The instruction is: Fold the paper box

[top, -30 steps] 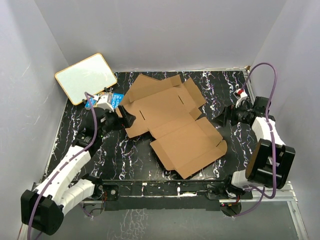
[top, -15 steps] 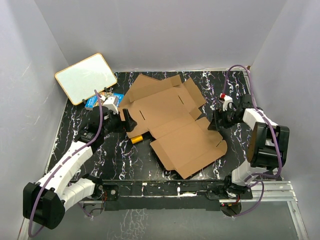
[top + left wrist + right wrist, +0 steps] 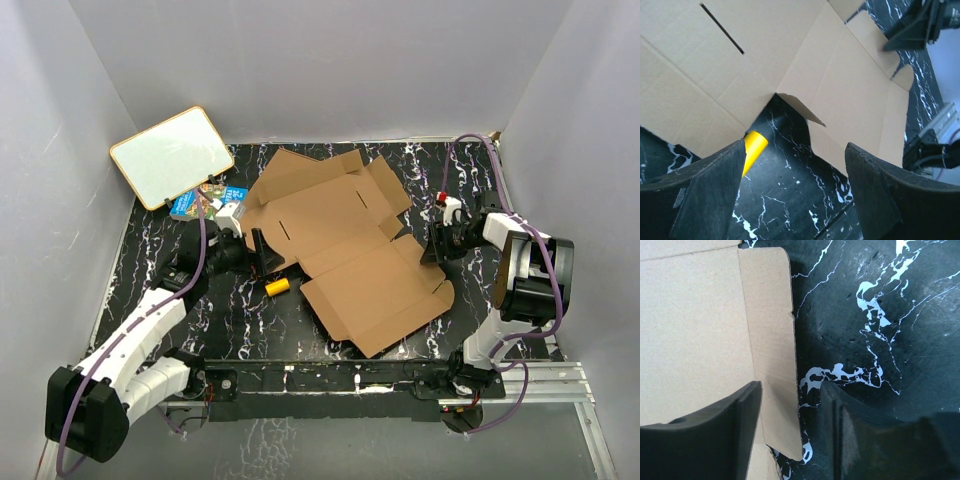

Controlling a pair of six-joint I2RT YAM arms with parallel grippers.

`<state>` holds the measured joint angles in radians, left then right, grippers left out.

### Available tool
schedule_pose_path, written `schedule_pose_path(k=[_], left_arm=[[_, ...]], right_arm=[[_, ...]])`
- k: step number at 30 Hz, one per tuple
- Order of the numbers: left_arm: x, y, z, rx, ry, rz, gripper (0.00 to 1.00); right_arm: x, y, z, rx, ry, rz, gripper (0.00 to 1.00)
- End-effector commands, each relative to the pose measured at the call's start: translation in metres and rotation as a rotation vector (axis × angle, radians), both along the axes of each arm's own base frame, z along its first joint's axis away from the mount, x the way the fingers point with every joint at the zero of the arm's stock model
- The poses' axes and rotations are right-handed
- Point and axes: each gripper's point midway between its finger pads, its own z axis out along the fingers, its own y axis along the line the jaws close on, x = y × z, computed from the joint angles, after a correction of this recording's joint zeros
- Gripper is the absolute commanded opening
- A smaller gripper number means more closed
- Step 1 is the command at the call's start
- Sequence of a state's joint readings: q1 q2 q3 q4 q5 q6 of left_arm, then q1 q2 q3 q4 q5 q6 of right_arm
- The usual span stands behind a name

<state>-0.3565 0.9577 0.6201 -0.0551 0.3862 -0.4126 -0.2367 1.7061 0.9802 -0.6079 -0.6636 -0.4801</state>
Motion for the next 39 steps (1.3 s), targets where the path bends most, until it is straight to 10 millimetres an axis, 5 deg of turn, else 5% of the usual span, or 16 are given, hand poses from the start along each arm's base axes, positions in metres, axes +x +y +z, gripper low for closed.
schedule_pose_path(k=[1, 15, 21, 30, 33, 36, 39], left_arm=[[-0.021, -0.014, 0.001, -0.056, 0.057, -0.114, 0.77], [-0.039, -0.005, -0.019, -0.009, 0.145, -0.114, 0.76], [-0.029, 0.001, 0.001, 0.035, 0.065, -0.1, 0.77], [0.031, -0.003, 0.086, 0.122, -0.205, -0.107, 0.84], [0.069, -0.003, 0.107, 0.174, -0.291, -0.083, 0.92], [0.119, 0.0, 0.116, 0.19, -0.3, -0.072, 0.97], [0.171, 0.006, 0.095, 0.218, -0.211, -0.085, 0.97]], right_arm=[[0.014, -0.002, 0.012, 0.007, -0.051, 0.016, 0.5], [0.02, -0.003, 0.021, 0.001, -0.08, 0.014, 0.17], [0.028, -0.003, 0.042, -0.009, -0.159, 0.026, 0.08], [0.059, -0.013, 0.083, -0.052, -0.292, 0.024, 0.08], [0.073, -0.02, 0.094, -0.085, -0.319, 0.036, 0.08], [0.092, -0.031, 0.11, -0.14, -0.358, 0.046, 0.08], [0.11, -0.045, 0.113, -0.208, -0.372, 0.054, 0.08]])
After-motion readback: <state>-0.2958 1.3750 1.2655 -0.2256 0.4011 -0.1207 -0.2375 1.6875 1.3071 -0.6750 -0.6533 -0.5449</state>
